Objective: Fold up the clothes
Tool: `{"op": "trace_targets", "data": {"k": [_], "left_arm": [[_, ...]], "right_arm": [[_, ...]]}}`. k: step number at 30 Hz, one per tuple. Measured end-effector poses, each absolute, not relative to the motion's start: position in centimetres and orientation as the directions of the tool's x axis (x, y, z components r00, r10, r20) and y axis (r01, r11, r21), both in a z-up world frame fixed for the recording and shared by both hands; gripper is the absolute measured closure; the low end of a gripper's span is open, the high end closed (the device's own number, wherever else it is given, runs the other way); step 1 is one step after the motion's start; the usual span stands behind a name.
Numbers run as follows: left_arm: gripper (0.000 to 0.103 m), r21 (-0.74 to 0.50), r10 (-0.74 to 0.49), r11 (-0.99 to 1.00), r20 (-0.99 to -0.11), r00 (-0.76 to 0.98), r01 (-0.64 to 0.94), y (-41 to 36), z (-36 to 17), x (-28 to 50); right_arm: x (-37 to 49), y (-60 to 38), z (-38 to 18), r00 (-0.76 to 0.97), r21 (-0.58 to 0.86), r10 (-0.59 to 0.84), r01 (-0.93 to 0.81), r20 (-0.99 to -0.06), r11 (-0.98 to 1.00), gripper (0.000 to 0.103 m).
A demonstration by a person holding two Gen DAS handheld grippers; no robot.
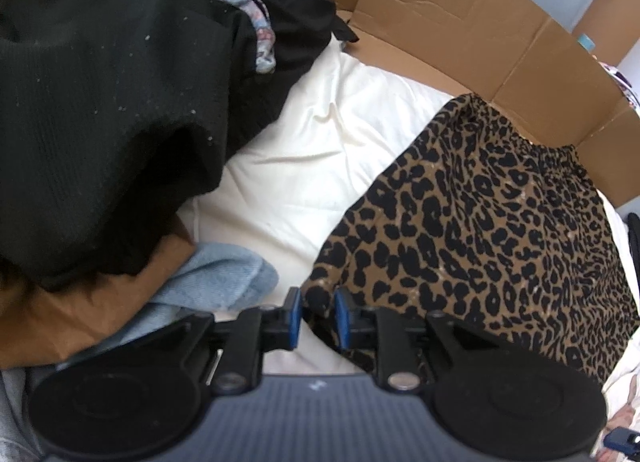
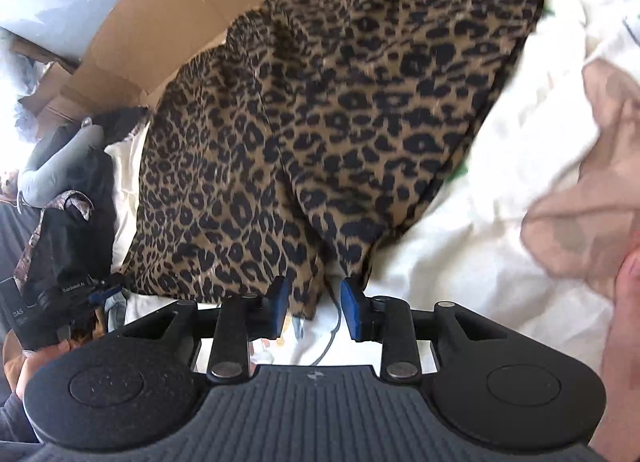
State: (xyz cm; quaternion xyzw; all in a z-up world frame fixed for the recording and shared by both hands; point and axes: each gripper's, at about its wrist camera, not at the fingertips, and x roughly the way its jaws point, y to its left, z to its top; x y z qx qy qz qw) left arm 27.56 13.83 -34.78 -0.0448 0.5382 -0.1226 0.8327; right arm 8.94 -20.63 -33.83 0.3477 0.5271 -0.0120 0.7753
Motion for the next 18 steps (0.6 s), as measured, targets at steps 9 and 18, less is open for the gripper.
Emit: {"op": "trace_targets", "data": {"k": [9, 18], "left_arm": [[0.08, -0.187, -0.245, 0.966, -0.886, 0.394, 0.178, 13.0, -34.4, 28.0], [0.073, -0.184, -0.264, 0.954, -0.892, 0.367, 0.237, 12.5, -35.0, 28.0]], "right_arm": [[9.6, -21.3, -32.3, 0.483, 0.52, 0.323, 0.357, -0.814, 0.776, 0.071], [10.7, -21.3, -31.8, 0.509, 0.504, 0.303, 0.321, -0.806, 0.802, 0.064]]}}
